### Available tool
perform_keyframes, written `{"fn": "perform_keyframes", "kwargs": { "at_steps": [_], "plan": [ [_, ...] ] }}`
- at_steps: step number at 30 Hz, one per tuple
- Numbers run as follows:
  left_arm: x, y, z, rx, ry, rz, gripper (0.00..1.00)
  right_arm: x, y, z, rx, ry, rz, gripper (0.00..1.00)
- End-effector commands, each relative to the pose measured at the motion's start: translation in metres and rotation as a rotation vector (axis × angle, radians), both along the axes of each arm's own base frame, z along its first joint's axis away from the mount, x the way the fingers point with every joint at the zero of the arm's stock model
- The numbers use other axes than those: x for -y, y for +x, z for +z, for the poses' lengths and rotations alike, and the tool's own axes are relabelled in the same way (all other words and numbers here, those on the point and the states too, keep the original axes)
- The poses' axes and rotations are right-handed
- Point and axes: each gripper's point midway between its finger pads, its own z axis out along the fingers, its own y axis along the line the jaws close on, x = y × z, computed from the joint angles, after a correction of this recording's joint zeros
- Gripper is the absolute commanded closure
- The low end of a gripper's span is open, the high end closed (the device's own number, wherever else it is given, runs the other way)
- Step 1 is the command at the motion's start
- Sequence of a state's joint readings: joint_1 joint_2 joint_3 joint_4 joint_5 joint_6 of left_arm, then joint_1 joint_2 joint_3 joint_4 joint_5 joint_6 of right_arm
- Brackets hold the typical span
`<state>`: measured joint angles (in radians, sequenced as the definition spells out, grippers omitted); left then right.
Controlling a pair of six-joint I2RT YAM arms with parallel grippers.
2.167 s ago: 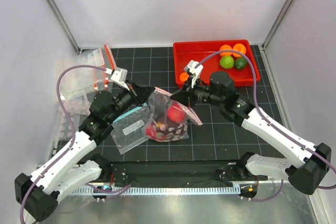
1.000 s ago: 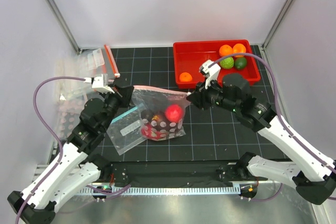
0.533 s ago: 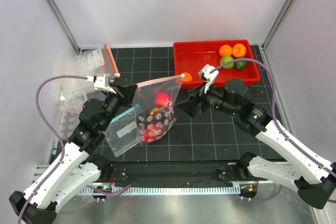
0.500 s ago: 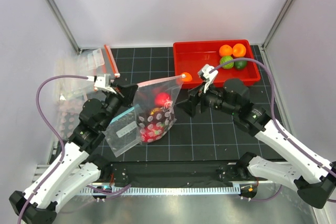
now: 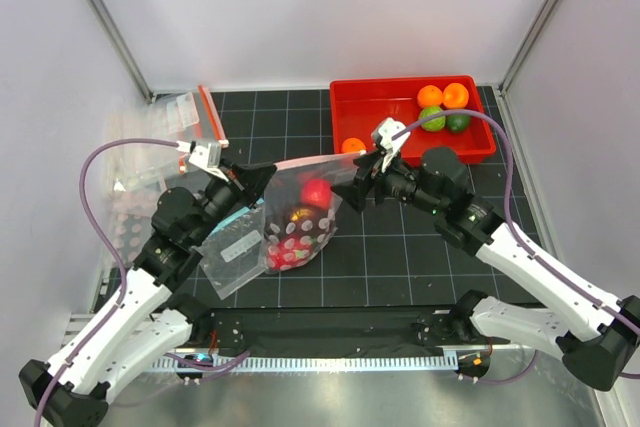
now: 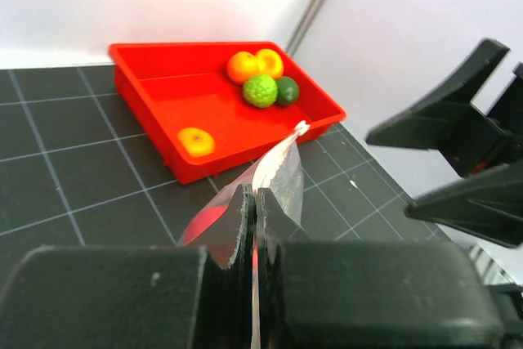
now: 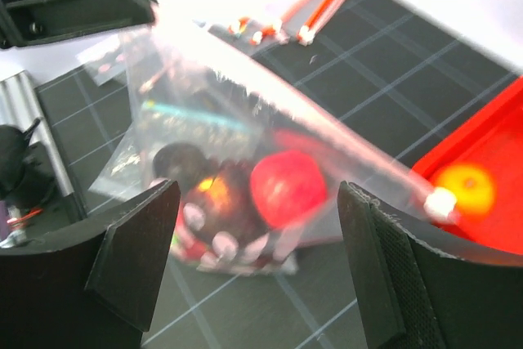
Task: Place the food in the zip-top bag and seal the zipper
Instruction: Place the zipper food storage bag at the center of the board.
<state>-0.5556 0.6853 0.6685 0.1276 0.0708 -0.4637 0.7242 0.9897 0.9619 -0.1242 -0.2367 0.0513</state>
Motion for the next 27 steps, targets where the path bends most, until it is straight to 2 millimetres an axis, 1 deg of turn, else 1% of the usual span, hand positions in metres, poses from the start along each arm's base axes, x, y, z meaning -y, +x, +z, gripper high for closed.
{"fn": "perform_keyframes", "kwargs": {
  "at_steps": [1, 2, 3, 4, 6, 7, 8, 9, 10, 11, 12, 13, 14, 16, 17, 18, 19, 20, 21, 22, 23, 24, 25, 26, 27],
  "plan": [
    [0.014, -0.013, 0.038, 0.130, -0.055, -0.106, 1.00, -0.004, 0.015, 0.018, 0.189, 0.011, 0.004, 0.16],
    [0.016, -0.015, 0.040, 0.137, -0.053, -0.122, 0.99, -0.008, 0.019, 0.021, 0.220, 0.021, 0.008, 0.16],
    [0.018, -0.017, 0.042, 0.145, -0.050, -0.138, 0.99, -0.011, 0.021, 0.018, 0.232, 0.011, 0.018, 0.15],
    [0.020, -0.018, 0.042, 0.148, -0.046, -0.147, 0.99, -0.015, 0.021, 0.025, 0.264, 0.010, 0.039, 0.14],
    [0.023, -0.022, 0.044, 0.161, -0.040, -0.171, 1.00, -0.025, 0.028, 0.015, 0.249, -0.043, 0.074, 0.13],
    [0.024, -0.024, 0.046, 0.167, -0.040, -0.176, 1.00, -0.033, 0.026, 0.028, 0.278, -0.045, 0.128, 0.13],
    [0.025, -0.026, 0.046, 0.170, -0.039, -0.186, 1.00, -0.036, 0.027, 0.020, 0.254, -0.079, 0.150, 0.13],
    [0.025, -0.027, 0.048, 0.175, -0.040, -0.189, 1.00, -0.045, 0.031, 0.007, 0.215, -0.111, 0.181, 0.14],
    [0.026, -0.028, 0.049, 0.179, -0.041, -0.193, 0.99, -0.050, 0.034, 0.018, 0.230, -0.110, 0.198, 0.14],
    [0.026, -0.029, 0.050, 0.180, -0.041, -0.199, 0.99, -0.053, 0.034, 0.012, 0.217, -0.136, 0.223, 0.15],
    [0.027, -0.030, 0.050, 0.180, -0.039, -0.202, 1.00, -0.057, 0.037, 0.016, 0.220, -0.143, 0.236, 0.19],
    [0.027, -0.032, 0.053, 0.184, -0.042, -0.205, 1.00, -0.059, 0.040, -0.001, 0.170, -0.180, 0.255, 0.25],
    [0.027, -0.032, 0.053, 0.185, -0.041, -0.203, 1.00, -0.063, 0.036, -0.004, 0.153, -0.181, 0.301, 0.40],
    [0.024, -0.028, 0.051, 0.176, -0.040, -0.181, 1.00, -0.067, 0.034, -0.011, 0.121, -0.200, 0.334, 0.59],
    [0.022, -0.026, 0.049, 0.167, -0.042, -0.160, 1.00, -0.068, 0.033, -0.012, 0.104, -0.194, 0.334, 0.81],
    [0.015, -0.017, 0.045, 0.139, -0.045, -0.097, 0.99, -0.066, 0.033, -0.018, 0.090, -0.204, 0.327, 0.91],
    [0.010, -0.013, 0.042, 0.123, -0.049, -0.063, 0.97, -0.064, 0.034, -0.018, 0.090, -0.201, 0.312, 0.99],
    [0.008, -0.011, 0.039, 0.115, -0.048, -0.045, 0.93, -0.061, 0.032, -0.014, 0.084, -0.180, 0.288, 0.99],
    [0.005, -0.009, 0.037, 0.107, -0.048, -0.024, 0.81, -0.057, 0.035, -0.011, 0.089, -0.170, 0.246, 0.99],
    [0.000, -0.006, 0.036, 0.099, -0.054, 0.010, 0.73, -0.054, 0.036, -0.010, 0.092, -0.156, 0.225, 0.99],
    [-0.002, -0.006, 0.037, 0.097, -0.056, 0.017, 0.64, -0.048, 0.033, 0.002, 0.110, -0.135, 0.202, 0.99],
    [-0.005, -0.008, 0.039, 0.104, -0.062, 0.024, 0.52, -0.043, 0.033, 0.004, 0.101, -0.125, 0.172, 0.99],
    [-0.006, -0.008, 0.039, 0.106, -0.065, 0.028, 0.47, -0.040, 0.034, 0.008, 0.106, -0.114, 0.146, 0.99],
    [-0.008, -0.009, 0.040, 0.108, -0.067, 0.036, 0.43, -0.033, 0.030, 0.020, 0.126, -0.086, 0.118, 0.99],
    [-0.013, -0.007, 0.038, 0.104, -0.073, 0.065, 0.37, -0.029, 0.032, 0.015, 0.118, -0.084, 0.089, 0.99]
  ]
}}
